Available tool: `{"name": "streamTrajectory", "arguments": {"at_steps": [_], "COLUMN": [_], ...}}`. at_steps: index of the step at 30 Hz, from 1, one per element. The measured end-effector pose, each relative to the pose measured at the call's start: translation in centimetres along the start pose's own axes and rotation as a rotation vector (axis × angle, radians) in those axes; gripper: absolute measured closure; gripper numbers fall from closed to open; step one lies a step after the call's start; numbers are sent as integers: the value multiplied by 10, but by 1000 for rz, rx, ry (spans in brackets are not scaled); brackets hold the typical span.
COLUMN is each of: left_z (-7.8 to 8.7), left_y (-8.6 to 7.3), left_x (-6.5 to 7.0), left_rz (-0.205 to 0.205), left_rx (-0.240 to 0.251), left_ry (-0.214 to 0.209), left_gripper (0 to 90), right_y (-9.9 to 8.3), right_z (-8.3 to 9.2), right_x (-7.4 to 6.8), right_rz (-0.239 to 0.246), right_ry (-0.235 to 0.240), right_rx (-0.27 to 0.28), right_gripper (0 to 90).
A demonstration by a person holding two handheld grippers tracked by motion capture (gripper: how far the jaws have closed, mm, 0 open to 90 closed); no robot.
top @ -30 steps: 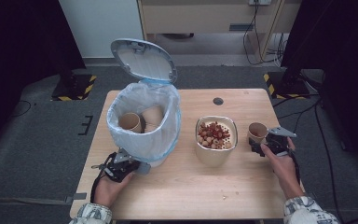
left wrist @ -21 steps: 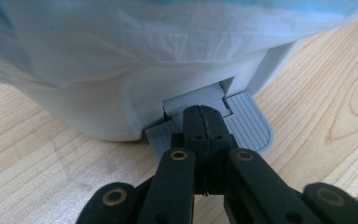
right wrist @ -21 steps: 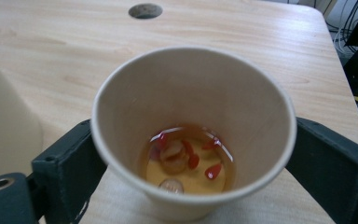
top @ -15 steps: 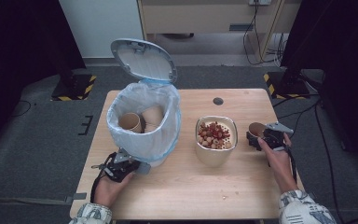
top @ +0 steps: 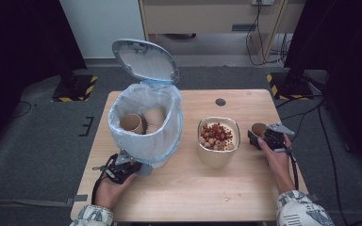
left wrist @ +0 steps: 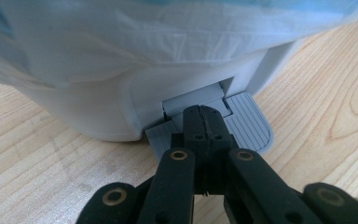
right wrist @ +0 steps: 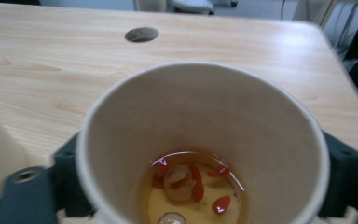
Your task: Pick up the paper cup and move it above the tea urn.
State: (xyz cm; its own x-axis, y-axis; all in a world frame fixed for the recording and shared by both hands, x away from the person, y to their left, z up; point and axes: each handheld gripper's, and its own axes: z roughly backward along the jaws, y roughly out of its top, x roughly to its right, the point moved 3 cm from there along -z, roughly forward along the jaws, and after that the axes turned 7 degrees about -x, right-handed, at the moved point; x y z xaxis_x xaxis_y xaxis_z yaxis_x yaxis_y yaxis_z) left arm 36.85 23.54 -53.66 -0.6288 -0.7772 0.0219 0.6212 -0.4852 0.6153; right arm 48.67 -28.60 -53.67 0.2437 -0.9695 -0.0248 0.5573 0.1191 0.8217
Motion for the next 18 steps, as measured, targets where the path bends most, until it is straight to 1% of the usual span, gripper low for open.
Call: {"name": "streamTrajectory", "arguments": {"at_steps": [7, 9, 11, 14, 16, 17, 18], "left_z": [0, 0, 0, 0, 0, 0, 0], "left_y": [0, 0, 0, 0, 0, 0, 0], "left_x": [0, 0, 0, 0, 0, 0, -1], "left_rz": [0, 1, 2, 2, -2, -1, 6], "left_rx": [1, 0, 1, 0, 0, 0, 1], "left_ry": [-1, -1, -1, 0, 4, 0, -5], "left_gripper": [900, 900, 900, 900, 900, 900, 900], "right_y": [0, 2, 3, 5, 6, 8, 11], "right_z": [-1, 0, 1, 4, 8, 10, 12], "right_x": [-2, -4, -4, -3, -2, -2, -1], "right_rz": [30, 40, 57, 70, 70, 69, 77], "right_ry": [9, 20, 14, 14, 22, 31, 30], "right_rx": [32, 44, 53, 63, 66, 64, 64], "right_gripper": [253, 263, 272, 282, 287, 288, 288]}}
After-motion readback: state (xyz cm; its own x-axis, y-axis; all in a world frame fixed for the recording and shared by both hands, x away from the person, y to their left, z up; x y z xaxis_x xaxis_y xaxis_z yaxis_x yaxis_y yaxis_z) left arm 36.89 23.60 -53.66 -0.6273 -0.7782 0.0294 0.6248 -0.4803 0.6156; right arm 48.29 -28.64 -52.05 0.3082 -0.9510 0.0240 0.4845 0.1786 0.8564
